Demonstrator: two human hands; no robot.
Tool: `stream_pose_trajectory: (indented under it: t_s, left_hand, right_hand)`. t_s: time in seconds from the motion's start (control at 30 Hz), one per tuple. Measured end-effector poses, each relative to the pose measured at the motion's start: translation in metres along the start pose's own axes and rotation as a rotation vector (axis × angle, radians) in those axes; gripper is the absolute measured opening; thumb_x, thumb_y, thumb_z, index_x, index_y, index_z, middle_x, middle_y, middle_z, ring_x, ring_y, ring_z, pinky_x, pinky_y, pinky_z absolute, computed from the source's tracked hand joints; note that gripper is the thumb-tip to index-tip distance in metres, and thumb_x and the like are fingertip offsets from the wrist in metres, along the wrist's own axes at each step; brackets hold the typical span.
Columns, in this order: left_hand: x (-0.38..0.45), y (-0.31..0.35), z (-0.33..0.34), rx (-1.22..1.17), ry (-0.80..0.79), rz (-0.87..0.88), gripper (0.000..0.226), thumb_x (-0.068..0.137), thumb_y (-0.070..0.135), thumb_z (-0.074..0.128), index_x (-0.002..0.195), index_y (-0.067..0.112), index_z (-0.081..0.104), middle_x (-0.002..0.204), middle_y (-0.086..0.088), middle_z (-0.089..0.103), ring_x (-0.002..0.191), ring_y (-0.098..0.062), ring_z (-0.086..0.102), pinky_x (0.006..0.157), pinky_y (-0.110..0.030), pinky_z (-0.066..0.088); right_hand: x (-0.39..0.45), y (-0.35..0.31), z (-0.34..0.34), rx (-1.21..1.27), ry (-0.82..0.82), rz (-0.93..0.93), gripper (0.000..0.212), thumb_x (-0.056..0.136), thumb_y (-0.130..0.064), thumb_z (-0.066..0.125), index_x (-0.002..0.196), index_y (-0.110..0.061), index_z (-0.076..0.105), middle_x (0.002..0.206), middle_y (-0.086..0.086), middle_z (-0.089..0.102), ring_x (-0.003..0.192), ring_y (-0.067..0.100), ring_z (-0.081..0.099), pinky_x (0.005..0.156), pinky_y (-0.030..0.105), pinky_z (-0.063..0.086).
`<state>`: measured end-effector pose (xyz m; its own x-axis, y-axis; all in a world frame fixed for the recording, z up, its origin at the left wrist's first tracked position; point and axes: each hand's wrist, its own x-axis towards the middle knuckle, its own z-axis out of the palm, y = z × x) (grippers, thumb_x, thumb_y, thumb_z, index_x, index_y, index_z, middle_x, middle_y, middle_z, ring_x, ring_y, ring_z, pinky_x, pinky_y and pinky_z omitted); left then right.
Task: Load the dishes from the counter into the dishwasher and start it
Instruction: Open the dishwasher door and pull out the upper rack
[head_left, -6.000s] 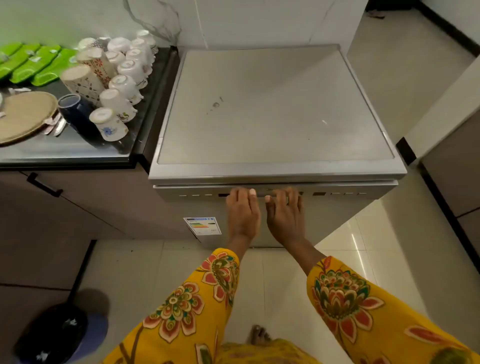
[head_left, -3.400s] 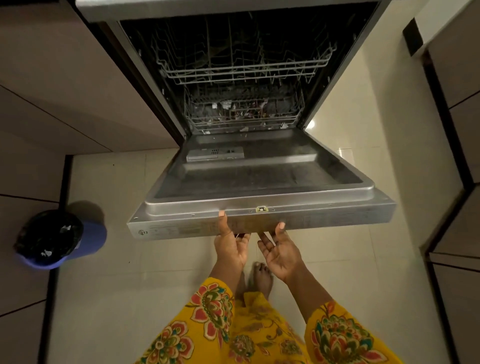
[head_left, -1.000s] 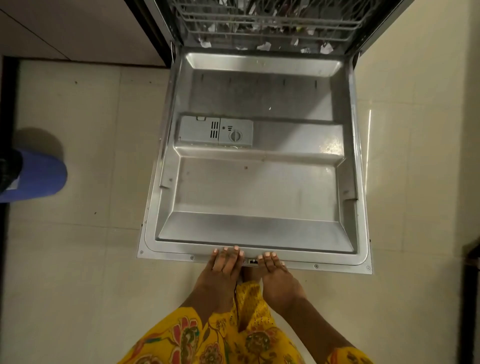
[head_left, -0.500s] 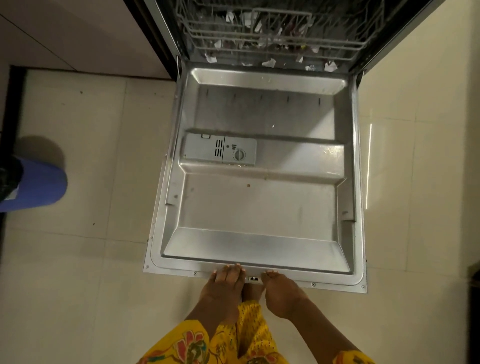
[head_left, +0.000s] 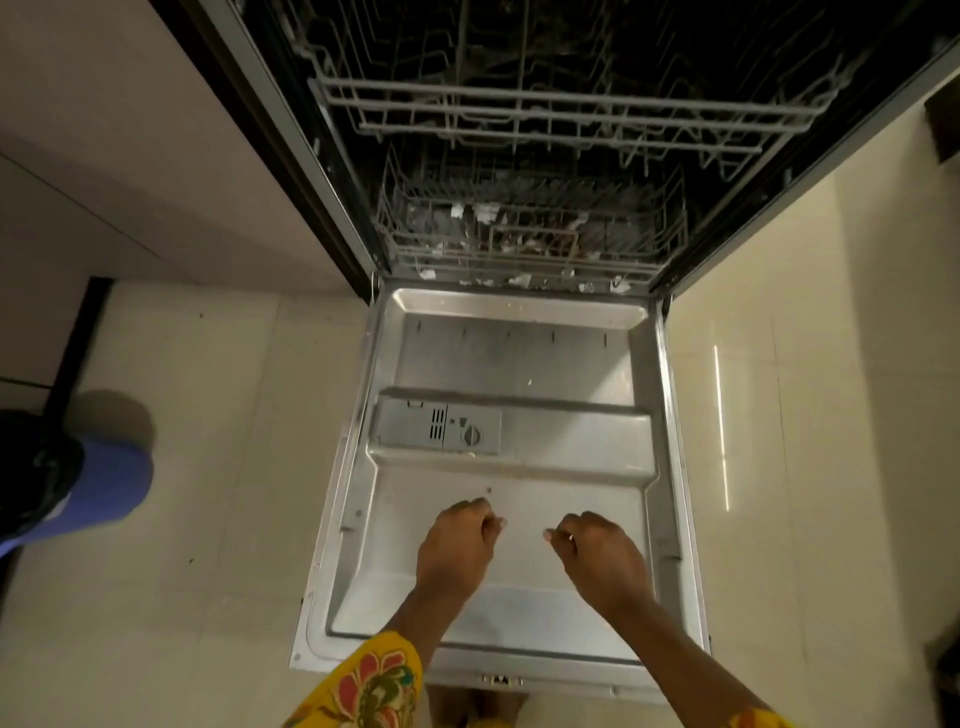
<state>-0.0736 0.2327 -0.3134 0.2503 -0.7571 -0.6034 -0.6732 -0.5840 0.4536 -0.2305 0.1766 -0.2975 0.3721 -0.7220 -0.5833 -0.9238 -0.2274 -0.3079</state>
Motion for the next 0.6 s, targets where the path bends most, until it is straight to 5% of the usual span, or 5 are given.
stream_pose_trajectory:
  t_s: [0.13, 0.27, 0.43, 0.6]
  left_hand:
    - [0.032, 0.042, -0.057, 0.055, 0.203, 0.122, 0.023, 0.099, 0.026, 0.038, 0.109, 0.014, 0.054, 0.104, -0.005, 0.060, 0.093, -0.021, 0.060, 0.076, -0.030, 0.050]
    - [0.068, 0.079, -0.119, 0.010, 0.323, 0.201, 0.031, 0.090, 0.010, 0.049, 0.122, 0.010, 0.050, 0.125, -0.010, 0.047, 0.108, -0.029, 0.053, 0.089, -0.041, 0.048]
    - [0.113, 0.119, -0.191, 0.178, 0.468, 0.338, 0.043, 0.091, 0.012, 0.050, 0.133, 0.008, 0.044, 0.143, -0.010, 0.035, 0.129, -0.030, 0.037, 0.100, -0.042, 0.042]
    - [0.152, 0.150, -0.243, 0.298, 0.526, 0.435, 0.057, 0.099, 0.034, 0.038, 0.148, 0.009, 0.024, 0.155, -0.011, 0.021, 0.144, -0.030, 0.015, 0.117, -0.043, 0.020]
  right_hand:
    - [0.038, -0.021, -0.063, 0.026, 0.278, -0.139, 0.015, 0.090, -0.011, 0.055, 0.098, -0.006, 0.068, 0.091, 0.012, 0.066, 0.084, 0.030, 0.064, 0.065, 0.032, 0.051]
    - [0.080, -0.041, -0.141, 0.020, 0.552, -0.240, 0.033, 0.070, 0.006, 0.070, 0.102, -0.003, 0.067, 0.099, 0.019, 0.065, 0.084, 0.040, 0.063, 0.064, 0.042, 0.056]
    - [0.135, -0.056, -0.234, -0.143, 0.619, -0.244, 0.052, 0.092, -0.019, 0.050, 0.142, -0.010, 0.038, 0.146, 0.013, 0.037, 0.134, 0.034, 0.033, 0.106, 0.046, 0.036]
    - [0.171, -0.054, -0.283, -0.150, 0.541, -0.148, 0.063, 0.098, -0.031, 0.042, 0.150, -0.009, 0.015, 0.158, 0.012, 0.010, 0.146, 0.032, 0.002, 0.120, 0.042, 0.009]
